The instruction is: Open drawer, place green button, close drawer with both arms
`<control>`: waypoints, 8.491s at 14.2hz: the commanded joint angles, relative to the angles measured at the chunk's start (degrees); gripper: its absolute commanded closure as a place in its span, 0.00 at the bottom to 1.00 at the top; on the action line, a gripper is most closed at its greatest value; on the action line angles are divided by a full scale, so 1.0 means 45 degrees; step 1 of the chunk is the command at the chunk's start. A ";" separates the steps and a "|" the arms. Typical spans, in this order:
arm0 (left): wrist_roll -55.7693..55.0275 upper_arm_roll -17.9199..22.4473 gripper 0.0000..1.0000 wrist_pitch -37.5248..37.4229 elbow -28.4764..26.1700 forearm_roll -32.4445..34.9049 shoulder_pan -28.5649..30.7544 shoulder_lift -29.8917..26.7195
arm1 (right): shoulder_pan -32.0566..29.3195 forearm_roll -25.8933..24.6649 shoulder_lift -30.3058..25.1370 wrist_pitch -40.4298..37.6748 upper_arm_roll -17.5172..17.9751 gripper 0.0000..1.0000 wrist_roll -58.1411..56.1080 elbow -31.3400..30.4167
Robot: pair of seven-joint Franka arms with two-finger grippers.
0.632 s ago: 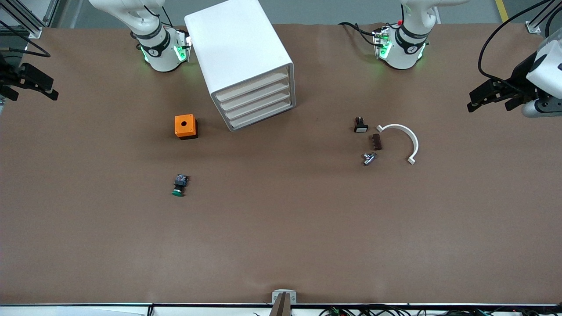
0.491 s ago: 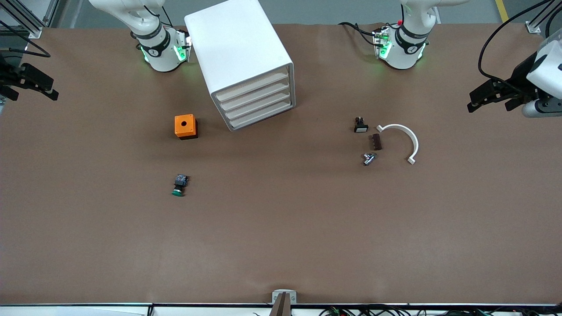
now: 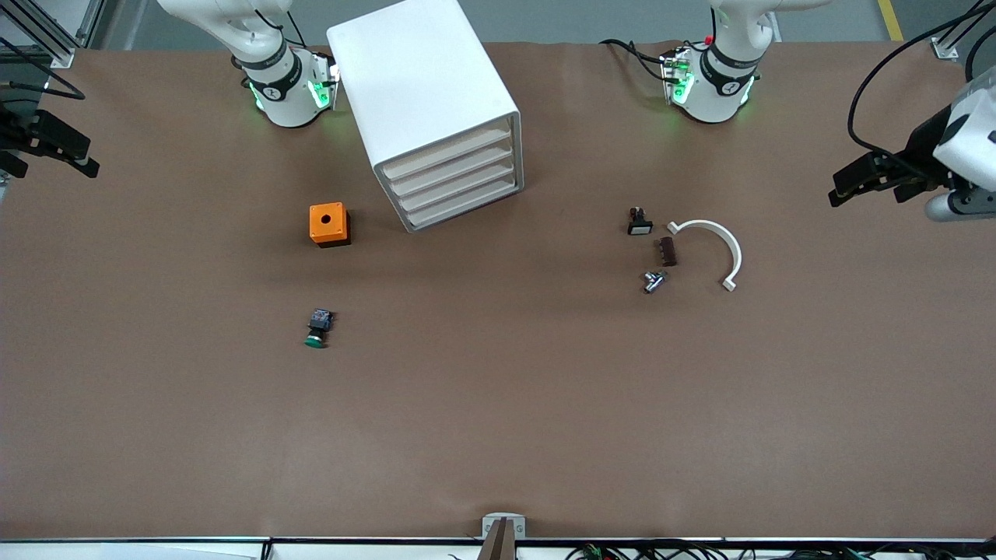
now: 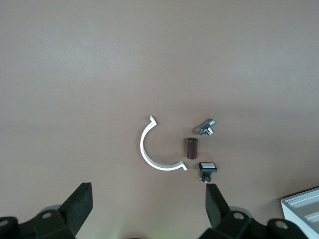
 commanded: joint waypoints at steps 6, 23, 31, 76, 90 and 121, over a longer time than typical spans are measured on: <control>-0.0193 -0.0024 0.00 0.0642 0.0377 0.0210 -0.0105 0.3483 | 0.0127 -0.0058 0.1582 -0.0163 0.0072 0.00 -0.0028 0.0623; -1.2393 -0.0141 0.00 0.0567 0.2347 -0.1173 -0.4908 0.7626 | 0.0339 0.1211 0.3732 0.2133 0.0072 0.00 0.2647 -0.0659; -1.8705 -0.0160 0.00 0.0017 0.4281 -0.5136 -0.6198 0.9579 | 0.1531 0.1465 0.3731 0.5771 0.0072 0.00 0.5027 -0.3438; -2.5309 -0.1078 0.85 -0.1565 0.3913 -1.1177 -0.8387 1.3527 | 0.3740 0.1426 0.8341 1.4037 0.0091 0.98 0.6456 -0.5705; -2.5721 -0.0942 0.89 -0.1545 0.4011 -1.1118 -0.6260 1.3507 | 0.4949 0.1504 0.7327 1.0348 0.0111 1.00 1.0885 -0.3832; -1.4162 0.0113 0.00 -0.0338 0.6140 -0.9560 -0.5163 1.2279 | 1.2333 0.1504 0.7031 1.0363 0.0091 1.00 2.4580 -0.3342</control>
